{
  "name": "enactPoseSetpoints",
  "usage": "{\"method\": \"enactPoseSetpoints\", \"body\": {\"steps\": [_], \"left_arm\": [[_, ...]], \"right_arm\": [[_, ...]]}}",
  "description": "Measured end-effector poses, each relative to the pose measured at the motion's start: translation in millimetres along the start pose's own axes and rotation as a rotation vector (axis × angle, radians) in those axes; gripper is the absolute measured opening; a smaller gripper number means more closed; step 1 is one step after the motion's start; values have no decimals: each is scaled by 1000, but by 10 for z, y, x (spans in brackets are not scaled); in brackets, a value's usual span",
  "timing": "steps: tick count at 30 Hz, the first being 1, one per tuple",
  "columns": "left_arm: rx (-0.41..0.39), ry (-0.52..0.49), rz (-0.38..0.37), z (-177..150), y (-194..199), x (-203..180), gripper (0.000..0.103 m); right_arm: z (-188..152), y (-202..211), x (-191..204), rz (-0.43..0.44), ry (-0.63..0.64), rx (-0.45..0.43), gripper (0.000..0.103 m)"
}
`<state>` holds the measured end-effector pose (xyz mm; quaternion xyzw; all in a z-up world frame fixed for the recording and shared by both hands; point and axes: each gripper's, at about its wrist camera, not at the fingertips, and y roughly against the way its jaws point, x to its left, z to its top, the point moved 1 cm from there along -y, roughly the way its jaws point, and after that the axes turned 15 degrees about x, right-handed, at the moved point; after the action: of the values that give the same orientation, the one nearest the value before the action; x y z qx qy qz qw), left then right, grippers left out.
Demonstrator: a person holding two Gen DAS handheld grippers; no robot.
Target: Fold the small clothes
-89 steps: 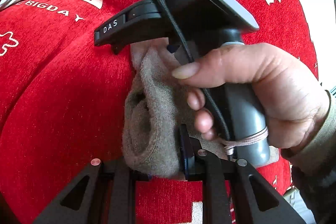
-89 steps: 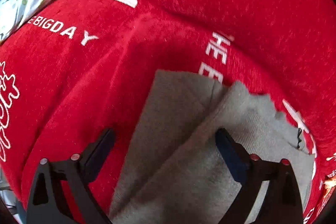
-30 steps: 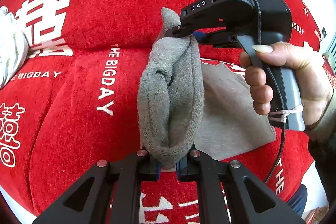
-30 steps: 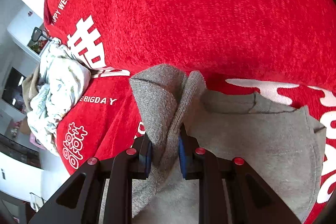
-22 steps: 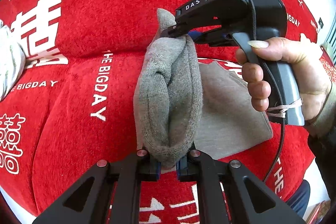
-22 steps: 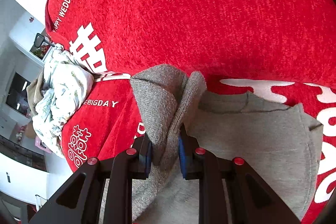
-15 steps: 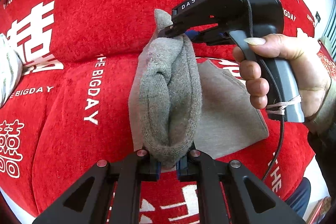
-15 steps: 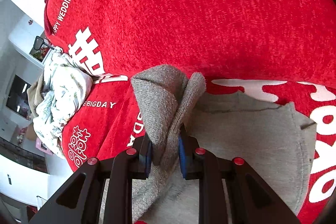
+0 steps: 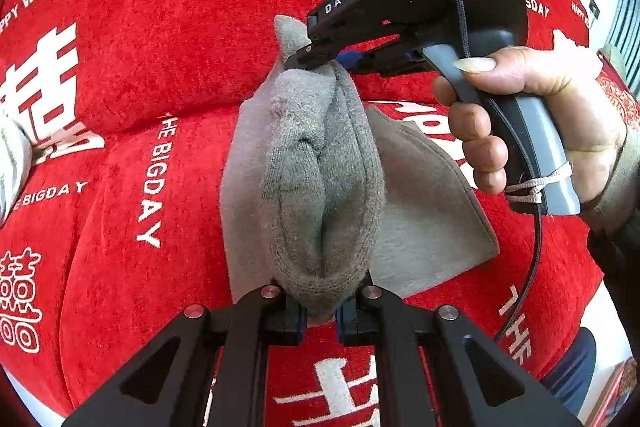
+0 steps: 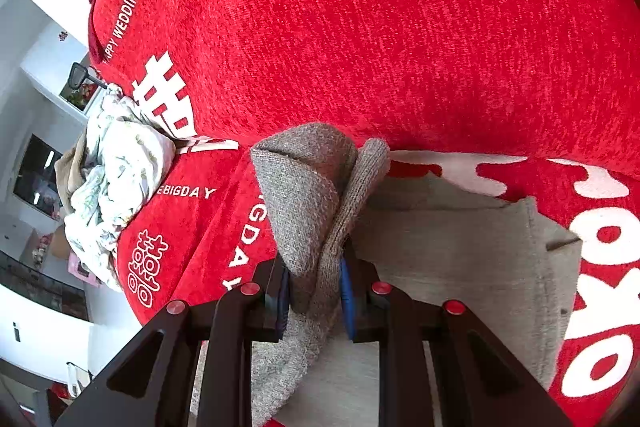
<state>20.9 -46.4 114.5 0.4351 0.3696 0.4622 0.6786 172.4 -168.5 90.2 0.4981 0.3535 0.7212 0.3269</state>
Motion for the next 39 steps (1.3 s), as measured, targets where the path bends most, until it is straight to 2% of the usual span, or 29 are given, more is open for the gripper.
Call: {"method": "enactPoseSetpoints", "body": {"steps": [22,39], "left_arm": [[33,-144,66,193,-275,-831,11],[81,-215,97,287,-480,-1298,11]], "right_arm": [[-109,325,-594,14,7,-19,23],[-216,414,-1054,48,-22,-31,23]]}}
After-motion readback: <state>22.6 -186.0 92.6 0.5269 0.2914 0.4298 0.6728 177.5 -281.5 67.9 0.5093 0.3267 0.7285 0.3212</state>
